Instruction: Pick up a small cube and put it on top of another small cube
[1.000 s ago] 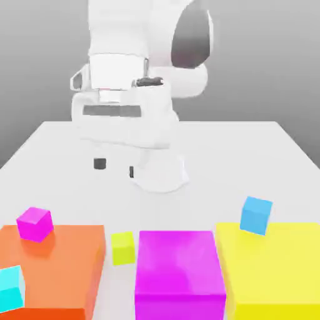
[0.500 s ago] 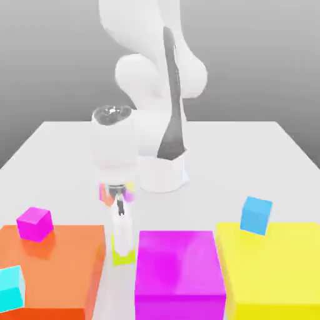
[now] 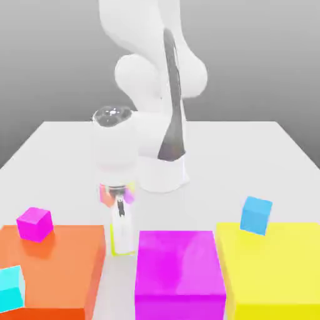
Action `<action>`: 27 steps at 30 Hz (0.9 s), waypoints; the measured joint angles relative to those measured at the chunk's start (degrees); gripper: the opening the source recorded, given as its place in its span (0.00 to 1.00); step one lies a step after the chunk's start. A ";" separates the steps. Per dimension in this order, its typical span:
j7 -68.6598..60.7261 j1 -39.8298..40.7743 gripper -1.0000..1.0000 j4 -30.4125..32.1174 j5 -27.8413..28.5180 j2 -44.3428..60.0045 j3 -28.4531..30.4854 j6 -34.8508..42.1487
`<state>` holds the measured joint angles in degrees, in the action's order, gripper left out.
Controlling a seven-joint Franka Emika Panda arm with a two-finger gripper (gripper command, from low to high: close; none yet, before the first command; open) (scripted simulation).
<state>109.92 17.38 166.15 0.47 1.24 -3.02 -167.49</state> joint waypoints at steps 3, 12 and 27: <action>-4.73 -1.37 0.00 0.19 -3.28 -1.81 0.47 1.39; -19.73 -0.69 0.00 -12.89 -8.40 1.76 0.95 6.94; -17.73 4.58 0.00 -43.63 -1.11 9.95 6.61 33.64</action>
<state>92.19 21.96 122.52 -0.64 11.19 3.59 -133.85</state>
